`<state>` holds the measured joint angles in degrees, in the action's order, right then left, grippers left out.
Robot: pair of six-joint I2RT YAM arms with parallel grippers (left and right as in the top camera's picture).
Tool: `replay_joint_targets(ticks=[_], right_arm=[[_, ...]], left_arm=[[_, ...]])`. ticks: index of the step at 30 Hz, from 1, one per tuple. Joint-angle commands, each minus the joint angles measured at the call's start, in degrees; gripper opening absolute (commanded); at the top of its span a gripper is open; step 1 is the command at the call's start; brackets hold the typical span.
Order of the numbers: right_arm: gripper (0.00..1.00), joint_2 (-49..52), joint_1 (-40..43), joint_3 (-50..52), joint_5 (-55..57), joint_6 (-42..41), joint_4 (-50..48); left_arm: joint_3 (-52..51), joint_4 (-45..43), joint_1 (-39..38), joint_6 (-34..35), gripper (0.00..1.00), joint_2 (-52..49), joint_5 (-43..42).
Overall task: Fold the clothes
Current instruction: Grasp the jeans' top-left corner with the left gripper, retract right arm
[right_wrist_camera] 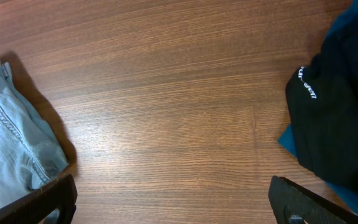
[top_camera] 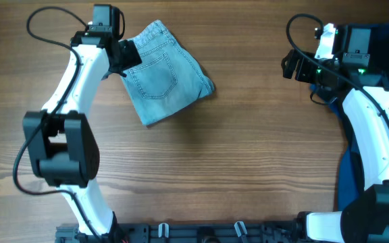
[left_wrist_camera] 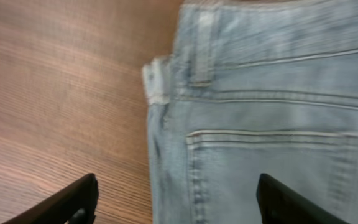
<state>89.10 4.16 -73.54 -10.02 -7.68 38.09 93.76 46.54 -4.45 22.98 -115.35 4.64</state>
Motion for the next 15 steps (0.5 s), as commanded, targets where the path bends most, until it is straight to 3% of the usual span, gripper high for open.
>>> replay_joint_targets(ticks=[1,6,10,12,13,14,15], right_arm=[[1.0,0.6,-0.1,0.2,0.8,0.0,-0.1],[1.0,0.6,-0.1,0.2,0.8,0.0,-0.1],[1.0,0.6,-0.1,0.2,0.8,0.0,-0.1],[1.0,0.6,-0.1,0.2,0.8,0.0,-0.1],[1.0,0.6,-0.1,0.2,0.8,0.0,-0.1],[1.0,0.6,-0.1,0.2,0.8,0.0,-0.1],[1.0,0.6,-0.1,0.2,0.8,0.0,-0.1]], left_arm=[[-0.5,1.1,0.6,3.0,0.73,-2.9,-4.2],[-0.5,0.7,0.5,4.3,0.68,-2.8,-9.6],[-0.5,0.2,-1.5,4.7,0.62,-2.8,-21.9],[-0.5,-1.5,-3.3,5.0,0.59,-2.8,-22.9],[-0.5,-2.7,-4.3,5.0,0.48,-2.8,-23.3],[-0.5,-3.9,-5.5,5.0,0.26,-2.8,-23.6],[-0.5,-5.7,-7.0,5.0,0.15,-2.8,-23.7]])
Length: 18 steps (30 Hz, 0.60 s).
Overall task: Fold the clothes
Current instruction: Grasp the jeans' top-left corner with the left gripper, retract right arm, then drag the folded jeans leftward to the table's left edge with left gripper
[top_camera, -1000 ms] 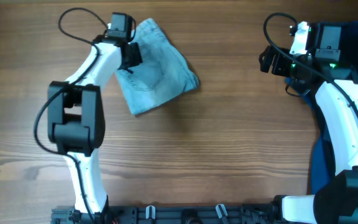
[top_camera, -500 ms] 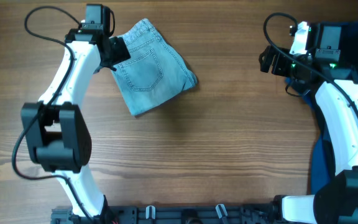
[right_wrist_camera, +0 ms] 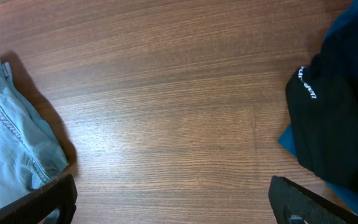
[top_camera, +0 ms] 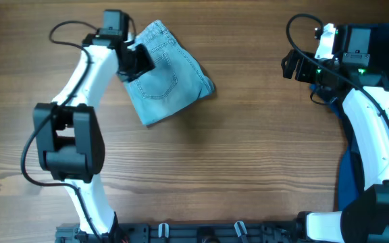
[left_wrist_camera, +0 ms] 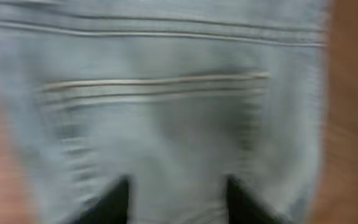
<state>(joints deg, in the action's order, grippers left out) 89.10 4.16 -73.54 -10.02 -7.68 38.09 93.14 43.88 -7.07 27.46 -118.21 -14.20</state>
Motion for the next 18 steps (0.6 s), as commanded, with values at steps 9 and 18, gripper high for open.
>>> replay_joint_targets(ticks=[9,18], right_arm=[[1.0,0.6,-0.1,0.2,0.8,0.0,-0.1],[1.0,0.6,-0.1,0.2,0.8,0.0,-0.1]], left_arm=[[0.1,-19.0,-17.0,3.5,0.04,-0.7,6.1],[0.1,-22.5,-22.1,3.5,0.04,-9.8,9.2]])
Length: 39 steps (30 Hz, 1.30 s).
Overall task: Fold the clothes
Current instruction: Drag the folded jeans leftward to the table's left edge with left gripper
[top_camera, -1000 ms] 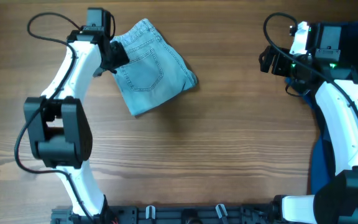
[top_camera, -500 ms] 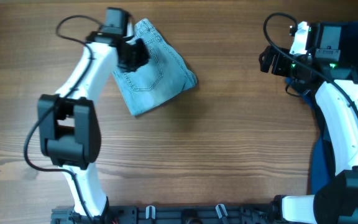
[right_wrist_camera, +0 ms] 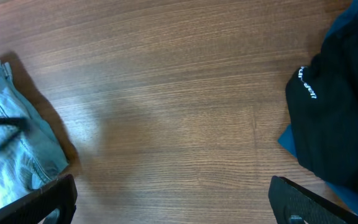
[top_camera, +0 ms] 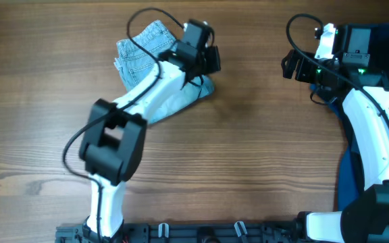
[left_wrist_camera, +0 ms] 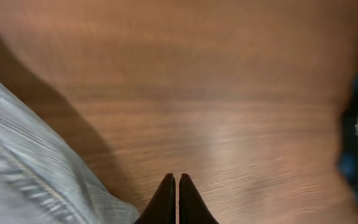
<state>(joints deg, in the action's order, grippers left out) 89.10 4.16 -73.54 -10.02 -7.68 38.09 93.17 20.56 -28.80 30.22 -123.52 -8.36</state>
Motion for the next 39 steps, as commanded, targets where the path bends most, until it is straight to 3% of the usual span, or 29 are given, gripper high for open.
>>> replay_joint_targets(ticks=[1,10,20,25,39], right_arm=[[1.0,0.6,-0.1,0.2,0.8,0.0,-0.1],[1.0,0.6,-0.1,0.2,0.8,0.0,-0.1],[1.0,0.6,-0.1,0.2,0.8,0.0,-0.1],[1.0,0.6,-0.1,0.2,0.8,0.0,-0.1],[1.0,0.6,-0.1,0.2,0.8,0.0,-0.1]], left_arm=[[0.0,1.3,-0.2,0.7,0.04,-5.3,4.1],[0.1,12.0,5.2,0.7,0.04,-6.4,4.6],[0.1,23.3,18.2,-1.4,0.04,-4.8,4.6],[0.1,25.0,23.1,-7.5,0.04,-3.7,4.6],[0.1,24.0,31.3,-10.6,0.04,3.4,7.8]])
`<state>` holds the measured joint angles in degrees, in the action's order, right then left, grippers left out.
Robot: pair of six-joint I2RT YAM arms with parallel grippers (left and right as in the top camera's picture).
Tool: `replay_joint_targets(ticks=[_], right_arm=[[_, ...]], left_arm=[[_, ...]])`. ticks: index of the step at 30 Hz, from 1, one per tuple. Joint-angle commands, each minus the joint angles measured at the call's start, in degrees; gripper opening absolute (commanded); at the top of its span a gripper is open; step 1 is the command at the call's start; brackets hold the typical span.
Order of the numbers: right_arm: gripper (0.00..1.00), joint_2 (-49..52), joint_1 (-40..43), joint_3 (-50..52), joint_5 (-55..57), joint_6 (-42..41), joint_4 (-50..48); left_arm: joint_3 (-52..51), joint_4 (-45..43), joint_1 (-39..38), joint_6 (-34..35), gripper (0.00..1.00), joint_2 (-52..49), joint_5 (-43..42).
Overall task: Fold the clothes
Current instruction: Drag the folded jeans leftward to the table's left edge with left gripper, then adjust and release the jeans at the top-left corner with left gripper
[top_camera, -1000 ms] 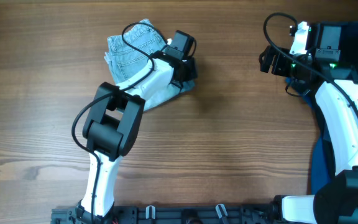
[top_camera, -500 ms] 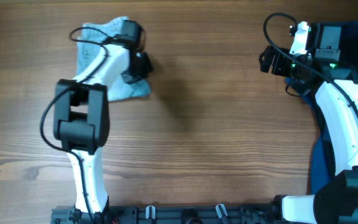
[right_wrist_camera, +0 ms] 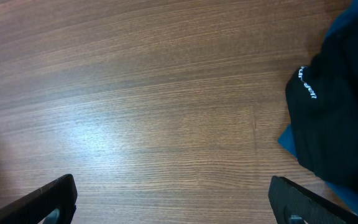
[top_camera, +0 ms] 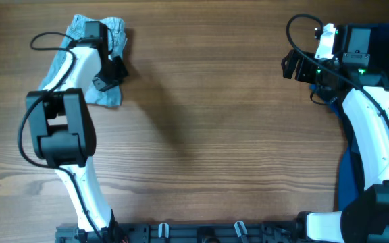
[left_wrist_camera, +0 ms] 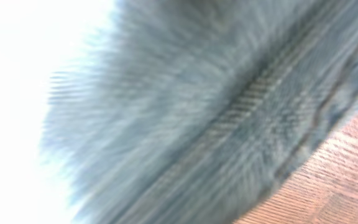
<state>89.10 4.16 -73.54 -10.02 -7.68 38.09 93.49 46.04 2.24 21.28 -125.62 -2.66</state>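
Observation:
The light-blue jeans (top_camera: 107, 96) lie bunched at the table's far-left back corner. My left gripper (top_camera: 107, 73) sits on top of them. Blurred denim (left_wrist_camera: 197, 106) fills the left wrist view, with a sliver of wood at the bottom right; its fingers do not show. My right gripper (top_camera: 290, 65) hovers at the back right, open (right_wrist_camera: 173, 208) over bare wood, with nothing between its fingers.
A black garment with white lettering (right_wrist_camera: 340, 118) lies on blue fabric at the right. In the overhead view this dark pile (top_camera: 387, 37) sits behind the right arm and runs down the table's right edge (top_camera: 346, 182). The wooden table (top_camera: 215, 135) stretches between the arms.
The left gripper has gone from the jeans' right edge near the back centre to the far left. The jeans now lie there too, more bunched. The right arm has not moved.
The left gripper stood open at the folded jeans' left waistband corner, then over the back pocket. Later it was shut at the jeans' right side, the jeans shifted a little left. Now both are at the far-left back corner.

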Motion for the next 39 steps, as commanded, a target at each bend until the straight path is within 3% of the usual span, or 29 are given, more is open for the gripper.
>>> replay_joint_targets(ticks=[1,7,15,26,39], right_arm=[[1.0,0.6,-0.1,0.2,0.8,0.0,-0.1],[1.0,0.6,-0.1,0.2,0.8,0.0,-0.1],[1.0,0.6,-0.1,0.2,0.8,0.0,-0.1],[1.0,0.6,-0.1,0.2,0.8,0.0,-0.1],[1.0,0.6,-0.1,0.2,0.8,0.0,-0.1]], left_arm=[[-0.3,-2.2,0.0,-1.7,0.04,6.4,2.1],[-0.3,-9.9,-2.6,-8.4,0.04,9.7,0.2],[-0.3,-18.3,-6.5,-21.2,0.04,5.4,0.4],[-0.3,-24.3,-5.4,-26.5,0.04,-2.1,4.8],[-0.3,-26.9,-0.4,-26.9,0.04,-6.1,7.1]])
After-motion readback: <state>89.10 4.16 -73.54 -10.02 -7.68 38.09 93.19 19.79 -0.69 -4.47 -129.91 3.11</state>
